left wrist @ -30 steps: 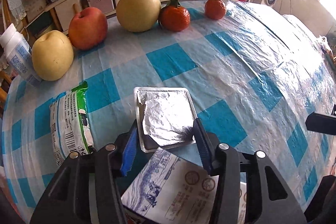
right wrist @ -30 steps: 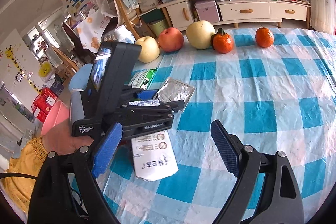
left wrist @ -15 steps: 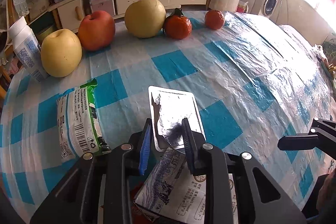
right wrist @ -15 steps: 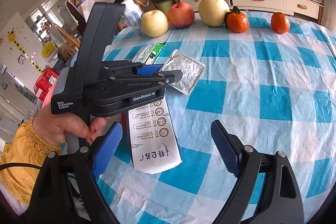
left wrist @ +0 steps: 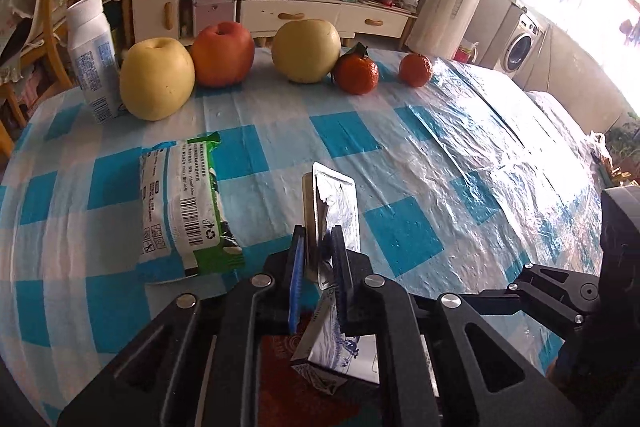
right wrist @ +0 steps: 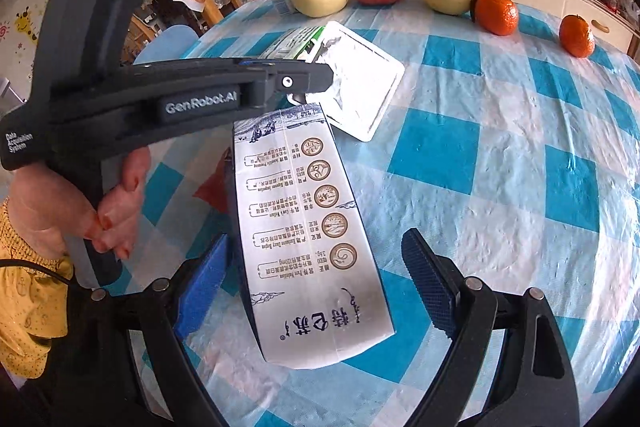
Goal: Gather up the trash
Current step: 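Take the long white packet from the left tool with the right tool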
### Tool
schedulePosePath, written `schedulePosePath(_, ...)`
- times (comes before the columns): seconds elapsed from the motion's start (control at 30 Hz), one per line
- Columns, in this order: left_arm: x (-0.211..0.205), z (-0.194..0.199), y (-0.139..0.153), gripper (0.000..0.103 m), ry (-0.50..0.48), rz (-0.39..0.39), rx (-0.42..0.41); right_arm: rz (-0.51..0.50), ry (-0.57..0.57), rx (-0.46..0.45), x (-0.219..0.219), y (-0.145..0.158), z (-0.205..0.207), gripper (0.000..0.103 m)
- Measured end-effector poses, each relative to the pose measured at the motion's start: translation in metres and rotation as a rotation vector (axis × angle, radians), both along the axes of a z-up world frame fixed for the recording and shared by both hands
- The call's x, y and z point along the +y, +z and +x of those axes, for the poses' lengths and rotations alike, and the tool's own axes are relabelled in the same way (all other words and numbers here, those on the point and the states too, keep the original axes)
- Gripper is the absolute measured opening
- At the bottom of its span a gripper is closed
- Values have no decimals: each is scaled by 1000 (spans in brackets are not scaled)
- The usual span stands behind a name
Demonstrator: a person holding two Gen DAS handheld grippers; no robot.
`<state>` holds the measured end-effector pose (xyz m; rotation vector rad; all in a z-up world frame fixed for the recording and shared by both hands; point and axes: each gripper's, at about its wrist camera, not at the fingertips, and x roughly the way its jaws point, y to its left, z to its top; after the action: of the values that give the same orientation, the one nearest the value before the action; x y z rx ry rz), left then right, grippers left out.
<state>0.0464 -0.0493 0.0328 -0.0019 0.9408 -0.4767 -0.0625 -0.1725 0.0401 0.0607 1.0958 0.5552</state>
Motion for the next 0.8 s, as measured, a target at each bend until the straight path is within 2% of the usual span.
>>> schedulePosePath(0.03,4,-1,1,12,10,-8,1,-6,-1,3,1,-1,0,86)
schedulePosePath(0.17,26,-8,4,11,64,-40,-1,-27,6,1,3,-2,2,71)
schedulePosePath(0.27,42,-15,6,11,96,-55,-8,-27,0,0,1,-2,2,67)
schedulePosePath(0.47,76,-36,15,11,159,-99,-24,-37,-15,-33,-3,2,-3,65)
schedulePosePath(0.8,124,-65,30,11,245,-155,-78,-30,-50,-144,-1,25,-8,64)
